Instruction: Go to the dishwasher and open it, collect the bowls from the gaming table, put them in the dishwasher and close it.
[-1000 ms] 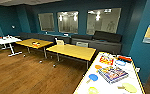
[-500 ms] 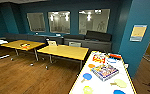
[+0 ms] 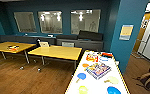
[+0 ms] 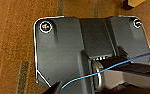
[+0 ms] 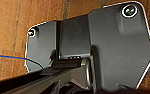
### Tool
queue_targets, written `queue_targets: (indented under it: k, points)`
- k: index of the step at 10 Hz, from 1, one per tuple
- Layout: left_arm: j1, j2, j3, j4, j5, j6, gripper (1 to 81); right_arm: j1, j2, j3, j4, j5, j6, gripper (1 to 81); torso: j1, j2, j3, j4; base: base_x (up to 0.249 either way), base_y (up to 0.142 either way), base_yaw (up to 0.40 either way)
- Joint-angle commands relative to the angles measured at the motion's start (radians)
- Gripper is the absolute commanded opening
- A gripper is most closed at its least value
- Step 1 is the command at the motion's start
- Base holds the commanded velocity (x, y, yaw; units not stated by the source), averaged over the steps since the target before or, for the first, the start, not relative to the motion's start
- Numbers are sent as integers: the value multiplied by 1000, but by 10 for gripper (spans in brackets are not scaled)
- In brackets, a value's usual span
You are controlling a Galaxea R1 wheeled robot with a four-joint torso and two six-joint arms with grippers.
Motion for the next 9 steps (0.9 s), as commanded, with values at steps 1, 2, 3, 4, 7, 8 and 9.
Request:
queue_targets:
  k: [1, 2, 3, 4, 7, 8, 9]
  points:
    - [-50, -4, 1, -2, 52, 3, 811, 50, 7, 6, -6, -47, -3, 811, 0, 0, 0, 0, 0, 0, -216]
    - [-52, -4, 1, -3, 51, 3, 811, 50, 9, 6, -6, -45, -3, 811, 0, 0, 0, 0, 0, 0, -216]
    - [-50, -4, 1, -4, 51, 4, 811, 50, 9, 6, -6, -45, -3, 811, 0, 0, 0, 0, 0, 0, -216]
    - [-50, -6, 1, -5, 51, 4, 811, 50, 7, 6, -6, -45, -3, 811, 0, 0, 0, 0, 0, 0, -216]
    - [-50, -6, 1, -7, 51, 4, 811, 50, 7, 6, -6, -45, -3, 811, 0, 0, 0, 0, 0, 0, -217]
    - [-50, -6, 1, -7, 51, 4, 811, 50, 7, 6, -6, -45, -3, 811, 0, 0, 0, 0, 0, 0, -227]
    - [-52, -6, 1, -7, 51, 4, 811, 49, 7, 6, -6, -45, -3, 811, 0, 0, 0, 0, 0, 0, -228]
